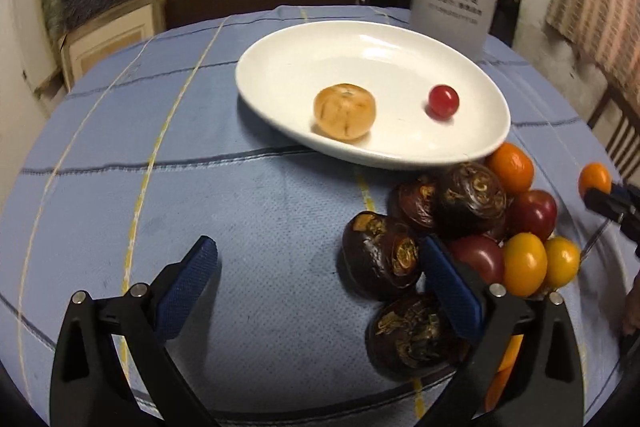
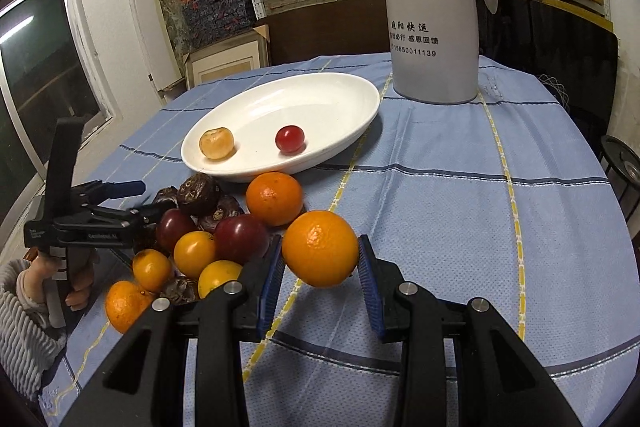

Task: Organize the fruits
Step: 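Grasp a dark brown fruit with the left tool while the right tool carries the orange toward the plate, then lower both held fruits onto the white plate and open both tools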

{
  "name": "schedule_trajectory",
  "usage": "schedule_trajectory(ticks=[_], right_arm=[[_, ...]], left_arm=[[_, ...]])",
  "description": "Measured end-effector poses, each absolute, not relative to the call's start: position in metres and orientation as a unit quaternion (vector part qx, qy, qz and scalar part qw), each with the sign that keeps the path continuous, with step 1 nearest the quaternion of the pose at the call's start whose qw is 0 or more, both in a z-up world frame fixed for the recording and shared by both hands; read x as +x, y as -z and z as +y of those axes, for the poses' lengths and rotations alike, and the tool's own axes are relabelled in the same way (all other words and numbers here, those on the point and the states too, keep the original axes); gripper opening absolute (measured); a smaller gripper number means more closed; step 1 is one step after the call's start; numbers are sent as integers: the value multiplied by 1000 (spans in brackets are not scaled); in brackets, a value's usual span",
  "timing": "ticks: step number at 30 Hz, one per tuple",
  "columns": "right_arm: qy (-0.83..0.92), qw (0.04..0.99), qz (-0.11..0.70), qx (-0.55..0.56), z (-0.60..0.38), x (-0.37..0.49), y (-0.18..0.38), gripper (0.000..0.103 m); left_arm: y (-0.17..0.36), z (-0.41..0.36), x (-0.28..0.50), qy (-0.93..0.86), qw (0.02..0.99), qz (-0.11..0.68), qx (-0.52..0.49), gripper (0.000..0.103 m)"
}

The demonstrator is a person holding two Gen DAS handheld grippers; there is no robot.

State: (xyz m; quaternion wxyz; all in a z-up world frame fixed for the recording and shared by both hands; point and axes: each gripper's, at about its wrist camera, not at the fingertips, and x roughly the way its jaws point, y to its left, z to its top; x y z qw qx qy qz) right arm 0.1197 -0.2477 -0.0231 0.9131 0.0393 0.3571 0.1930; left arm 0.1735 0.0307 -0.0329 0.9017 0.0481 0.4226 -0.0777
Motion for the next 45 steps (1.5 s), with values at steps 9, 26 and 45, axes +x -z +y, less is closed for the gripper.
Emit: schedule_trajectory(ticks=[9, 26, 45], right_arm=[[-199, 916, 345, 49, -251, 116, 17, 37], [-201, 914, 350, 52, -250, 117, 20, 37], [-217, 919, 316, 89, -208, 214, -37, 37]], left_arm=[[29, 63, 161, 32, 907, 419, 32, 99], [37, 55, 166, 61, 900, 431, 11, 46], [-48, 23, 242, 68, 928, 365, -12, 46]])
